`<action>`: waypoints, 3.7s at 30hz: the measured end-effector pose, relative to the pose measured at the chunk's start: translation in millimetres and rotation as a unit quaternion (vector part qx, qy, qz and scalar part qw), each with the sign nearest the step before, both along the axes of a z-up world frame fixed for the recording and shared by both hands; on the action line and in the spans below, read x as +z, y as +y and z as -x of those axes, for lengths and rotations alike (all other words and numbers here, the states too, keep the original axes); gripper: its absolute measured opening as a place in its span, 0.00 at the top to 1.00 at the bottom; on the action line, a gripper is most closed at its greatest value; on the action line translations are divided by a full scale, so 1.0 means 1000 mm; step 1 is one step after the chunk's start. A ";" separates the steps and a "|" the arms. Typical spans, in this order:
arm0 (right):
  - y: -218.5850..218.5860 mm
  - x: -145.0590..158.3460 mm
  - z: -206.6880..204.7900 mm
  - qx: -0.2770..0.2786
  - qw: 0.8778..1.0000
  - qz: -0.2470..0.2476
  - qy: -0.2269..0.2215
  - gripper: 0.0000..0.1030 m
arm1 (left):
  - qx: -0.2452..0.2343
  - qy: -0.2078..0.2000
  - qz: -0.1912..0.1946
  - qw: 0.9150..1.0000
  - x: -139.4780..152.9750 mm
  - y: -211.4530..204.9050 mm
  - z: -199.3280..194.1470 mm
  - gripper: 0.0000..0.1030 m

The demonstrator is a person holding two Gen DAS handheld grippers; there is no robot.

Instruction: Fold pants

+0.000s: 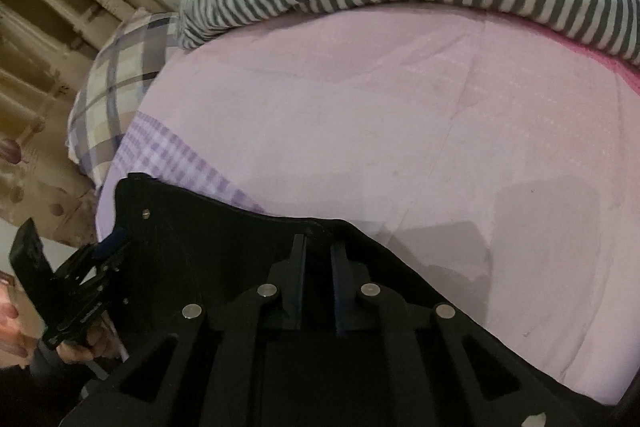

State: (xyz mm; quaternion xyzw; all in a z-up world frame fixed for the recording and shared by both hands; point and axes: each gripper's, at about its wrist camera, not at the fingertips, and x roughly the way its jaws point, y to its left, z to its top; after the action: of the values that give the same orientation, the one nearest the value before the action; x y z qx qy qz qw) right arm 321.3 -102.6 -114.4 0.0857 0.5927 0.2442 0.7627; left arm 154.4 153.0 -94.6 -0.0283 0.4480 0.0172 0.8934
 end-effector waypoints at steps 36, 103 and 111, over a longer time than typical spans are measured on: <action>-0.316 0.025 0.220 -0.410 0.910 0.049 -0.035 0.60 | -0.141 0.035 -0.021 0.989 0.004 -0.128 0.023 0.55; -0.181 0.067 0.184 -0.280 0.930 -0.234 -0.035 0.90 | -0.126 0.013 0.106 0.986 0.049 -0.132 0.007 0.49; -0.081 0.027 0.174 -0.184 0.963 -0.193 0.028 0.91 | -0.092 0.034 0.138 0.986 0.036 -0.098 0.012 0.49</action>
State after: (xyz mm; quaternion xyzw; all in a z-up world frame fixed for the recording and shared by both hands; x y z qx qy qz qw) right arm 147.0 -183.9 -87.7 0.3462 0.5294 0.2069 0.7464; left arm 142.3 54.9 -58.8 -0.1095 0.4768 -0.1257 0.8631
